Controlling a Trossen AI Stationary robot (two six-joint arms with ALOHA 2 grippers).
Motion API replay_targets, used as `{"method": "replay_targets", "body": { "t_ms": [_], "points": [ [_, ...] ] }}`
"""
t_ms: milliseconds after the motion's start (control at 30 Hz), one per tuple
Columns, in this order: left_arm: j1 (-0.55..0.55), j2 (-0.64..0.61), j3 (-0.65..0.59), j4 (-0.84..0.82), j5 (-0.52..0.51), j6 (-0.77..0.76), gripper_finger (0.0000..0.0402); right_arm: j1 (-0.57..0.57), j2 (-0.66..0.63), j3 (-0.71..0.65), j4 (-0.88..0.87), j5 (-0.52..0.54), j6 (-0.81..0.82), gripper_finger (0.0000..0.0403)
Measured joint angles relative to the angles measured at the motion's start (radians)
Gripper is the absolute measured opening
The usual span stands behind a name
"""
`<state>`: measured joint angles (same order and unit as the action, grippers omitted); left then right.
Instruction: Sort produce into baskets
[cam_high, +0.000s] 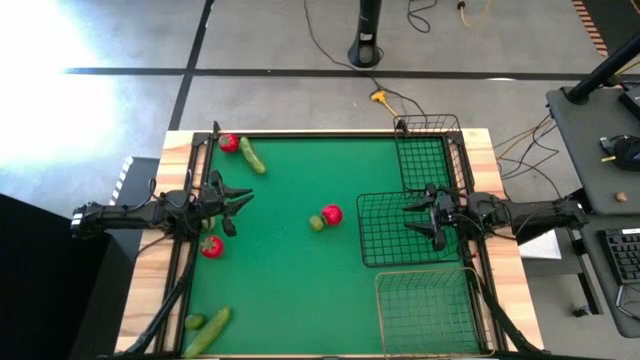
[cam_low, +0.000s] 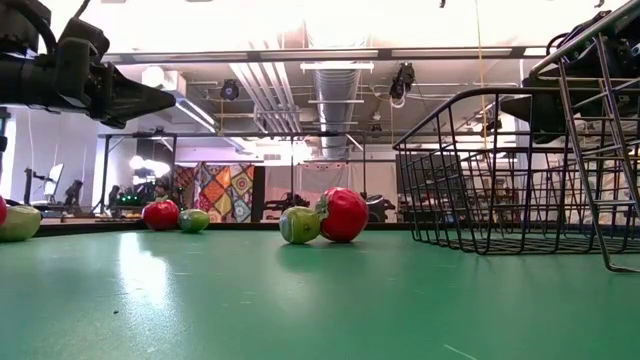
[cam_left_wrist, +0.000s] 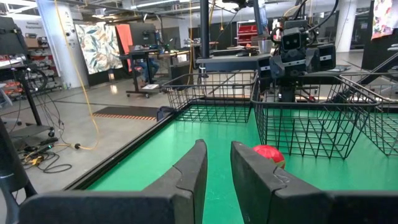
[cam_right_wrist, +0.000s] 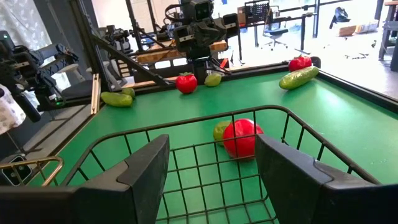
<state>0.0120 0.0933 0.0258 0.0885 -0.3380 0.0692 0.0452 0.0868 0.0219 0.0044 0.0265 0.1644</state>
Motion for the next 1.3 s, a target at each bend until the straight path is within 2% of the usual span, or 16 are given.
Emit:
{"method": "replay_targets", "body": {
  "t_ms": [567,633,867,967,1067,1133,1200,1300],
  "points": [
    [0.0,0.0,0.0,0.004,0.0,0.001,0.0056,0.0,0.0,0.0,0.0,0.0,0.0,0.0228],
    [0.002,0.001,0.0,0.06,-0.001,0.014,0.0056,0.0,0.0,0.0,0.0,0.0,0.0,0.0228],
    [0.002,0.002,0.0,0.405,0.026,-0.203,0.0056,0.0,0.0,0.0,0.0,0.0,0.0,0.0228],
    [0.002,0.001,0.0,0.501,0.026,-0.188,0.0056,0.0,0.0,0.0,0.0,0.0,0.0,0.0228],
    [0.003,0.006,0.007,0.57,-0.059,-0.012,0.0056,0.0,0.0,0.0,0.0,0.0,0.0,0.0228],
    [0.003,0.016,0.011,0.615,-0.192,0.105,0.0056,0.0,0.0,0.0,0.0,0.0,0.0,0.0228],
    [0.008,0.035,0.011,0.695,-0.304,0.123,0.0056,0.0,0.0,0.0,0.0,0.0,0.0,0.0228],
    [0.03,0.079,0.011,0.791,-0.309,0.135,0.0056,0.0,0.0,0.0,0.0,0.0,0.0,0.0228]
  ]
}}
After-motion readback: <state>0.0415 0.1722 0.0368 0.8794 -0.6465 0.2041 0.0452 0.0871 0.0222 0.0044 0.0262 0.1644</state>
